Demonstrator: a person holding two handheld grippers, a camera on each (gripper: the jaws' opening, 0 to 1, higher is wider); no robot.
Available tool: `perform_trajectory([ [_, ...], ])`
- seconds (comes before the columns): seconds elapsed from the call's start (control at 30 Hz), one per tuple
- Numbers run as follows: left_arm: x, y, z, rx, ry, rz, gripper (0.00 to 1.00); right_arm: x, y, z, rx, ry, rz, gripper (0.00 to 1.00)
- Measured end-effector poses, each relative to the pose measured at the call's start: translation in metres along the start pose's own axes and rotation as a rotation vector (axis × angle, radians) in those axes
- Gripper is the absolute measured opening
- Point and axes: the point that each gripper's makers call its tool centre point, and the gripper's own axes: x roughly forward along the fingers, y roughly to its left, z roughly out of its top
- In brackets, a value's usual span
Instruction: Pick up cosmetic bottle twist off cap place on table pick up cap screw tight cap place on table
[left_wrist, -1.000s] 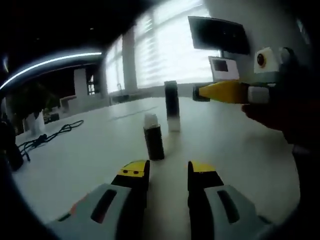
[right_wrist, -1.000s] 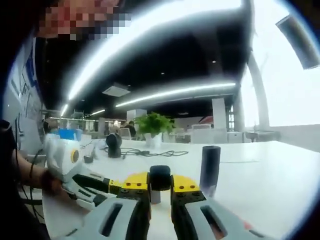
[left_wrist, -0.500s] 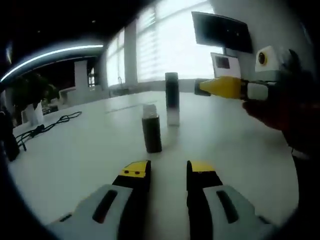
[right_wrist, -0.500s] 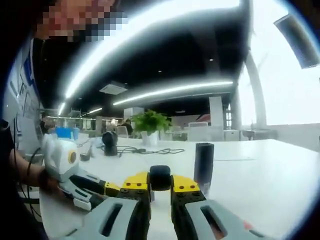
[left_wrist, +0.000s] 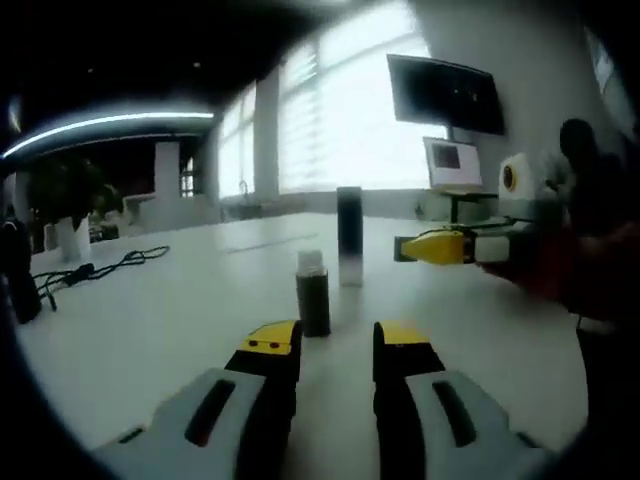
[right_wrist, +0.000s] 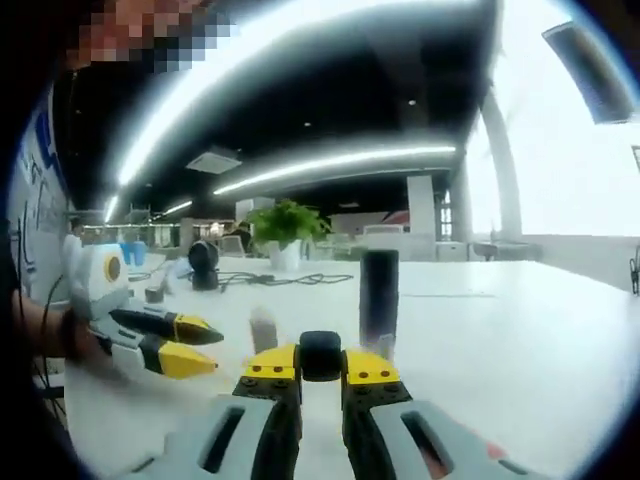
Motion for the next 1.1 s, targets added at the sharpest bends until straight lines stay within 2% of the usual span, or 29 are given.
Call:
perform_trajectory([
  [0.23,-0.004,-0.006,0.010,-0.017,-0.050,-0.026,0.19,0.002,-0.006,-0.014,0.002,0.053,-0.005,0.08],
  [0.37,-0.009,-0.005,0.023,-0.048,-0.119,-0.033,0.20,0.006,-0.012,-0.027,-0.015,0.120,-0.022,0.08],
  [0.7,-0.015,-0.013,0.028,-0.027,-0.156,-0.052,0.24,0.014,-0.002,-0.038,-0.054,0.193,-0.007,0.08],
  [1.1,-0.016,-0.014,0.026,-0.025,-0.134,-0.047,0.20,0.012,0.002,-0.044,-0.055,0.229,0.007,0.09],
])
